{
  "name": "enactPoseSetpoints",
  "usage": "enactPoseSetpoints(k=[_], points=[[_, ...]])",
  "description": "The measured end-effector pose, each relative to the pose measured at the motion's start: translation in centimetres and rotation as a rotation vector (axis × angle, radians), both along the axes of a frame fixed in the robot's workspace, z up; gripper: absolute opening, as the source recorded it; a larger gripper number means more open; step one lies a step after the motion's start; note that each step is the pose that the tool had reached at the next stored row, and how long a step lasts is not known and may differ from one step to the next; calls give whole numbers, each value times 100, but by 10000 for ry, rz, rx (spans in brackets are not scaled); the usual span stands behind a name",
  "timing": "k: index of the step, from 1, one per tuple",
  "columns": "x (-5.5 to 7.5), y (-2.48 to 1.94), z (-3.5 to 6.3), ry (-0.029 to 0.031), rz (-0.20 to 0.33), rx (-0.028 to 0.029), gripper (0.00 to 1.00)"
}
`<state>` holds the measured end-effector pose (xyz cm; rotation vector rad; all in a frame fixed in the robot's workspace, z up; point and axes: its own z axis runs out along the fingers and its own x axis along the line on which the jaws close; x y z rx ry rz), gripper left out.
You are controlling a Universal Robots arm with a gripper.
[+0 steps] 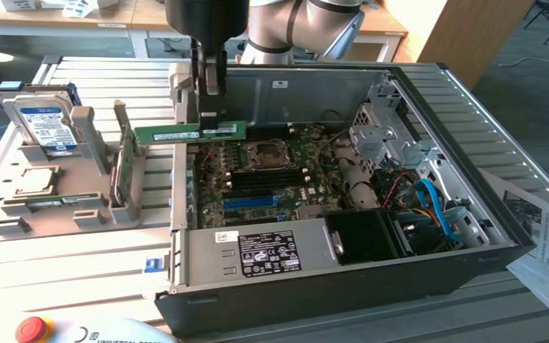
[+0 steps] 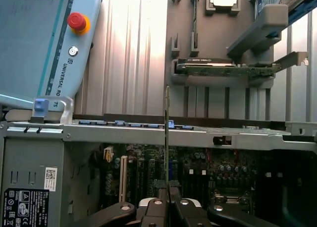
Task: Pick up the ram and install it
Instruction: 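Pick up the ram and move it above insertion slot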
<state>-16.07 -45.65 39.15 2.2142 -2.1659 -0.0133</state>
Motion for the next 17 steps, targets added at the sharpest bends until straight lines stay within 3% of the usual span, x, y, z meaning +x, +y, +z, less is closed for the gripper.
enactPoseSetpoints(k=[17], points=[[562,-11,0,0,5,0,12]])
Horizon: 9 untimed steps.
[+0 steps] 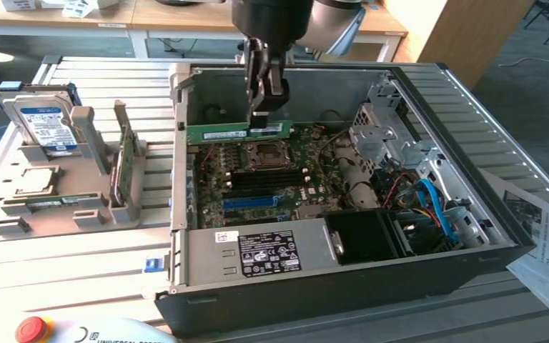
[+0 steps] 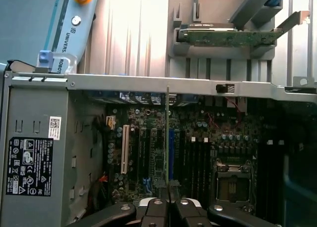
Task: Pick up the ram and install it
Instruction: 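Pick up the ram and move it above insertion slot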
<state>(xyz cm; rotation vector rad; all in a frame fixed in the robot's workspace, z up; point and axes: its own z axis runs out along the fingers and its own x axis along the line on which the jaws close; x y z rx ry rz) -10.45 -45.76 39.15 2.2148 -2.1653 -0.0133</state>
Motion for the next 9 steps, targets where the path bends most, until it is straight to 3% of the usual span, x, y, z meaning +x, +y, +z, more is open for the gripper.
enactPoseSetpoints(k=[9], points=[[308,-6,0,0,6,-1,12]])
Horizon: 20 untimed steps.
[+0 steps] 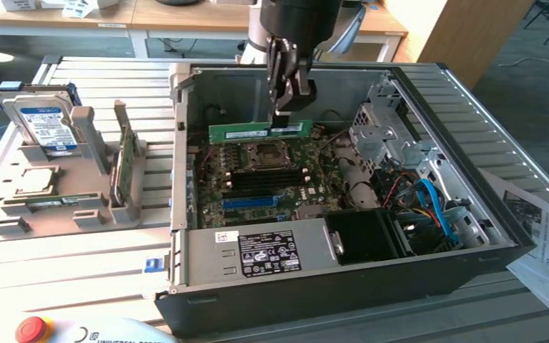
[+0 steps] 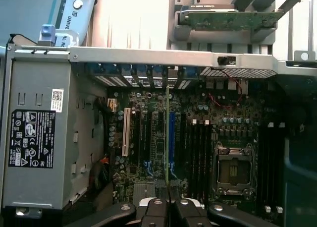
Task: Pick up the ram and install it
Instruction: 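Pick up the ram and move it above insertion slot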
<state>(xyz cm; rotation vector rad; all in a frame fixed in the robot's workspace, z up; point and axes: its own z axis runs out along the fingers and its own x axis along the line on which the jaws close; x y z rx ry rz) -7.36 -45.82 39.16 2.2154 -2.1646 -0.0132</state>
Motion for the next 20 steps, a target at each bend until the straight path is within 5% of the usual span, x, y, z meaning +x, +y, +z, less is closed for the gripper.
enactPoseSetpoints(k=[11,18,20], points=[[333,-5,0,-1,11,1,12],[338,-4,0,-3,11,1,12],[333,-2,-1,-69,12,2,12]])
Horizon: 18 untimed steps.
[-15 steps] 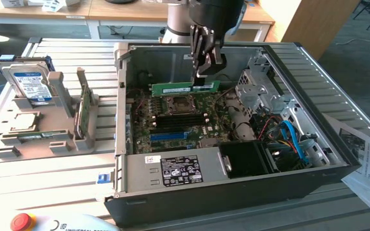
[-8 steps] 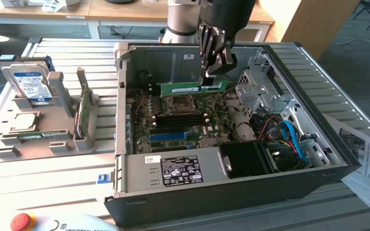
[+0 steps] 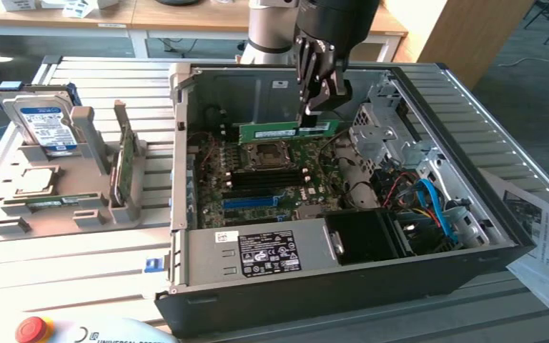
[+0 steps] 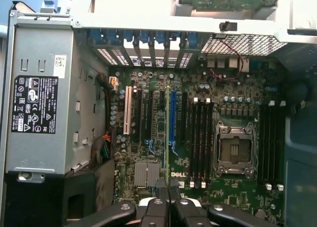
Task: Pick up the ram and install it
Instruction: 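Pick up the ram and move it above insertion slot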
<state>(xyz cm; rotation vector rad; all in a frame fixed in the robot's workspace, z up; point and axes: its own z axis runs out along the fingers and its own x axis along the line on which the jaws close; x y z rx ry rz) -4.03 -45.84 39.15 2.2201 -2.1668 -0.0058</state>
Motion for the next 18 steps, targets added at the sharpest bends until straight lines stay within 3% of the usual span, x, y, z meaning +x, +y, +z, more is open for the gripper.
enactPoseSetpoints(k=[3,4,18], points=[[-11,1,0,-129,5,-1,12],[-12,2,0,-138,5,-2,12],[-12,21,-4,-138,-262,-6,12]])
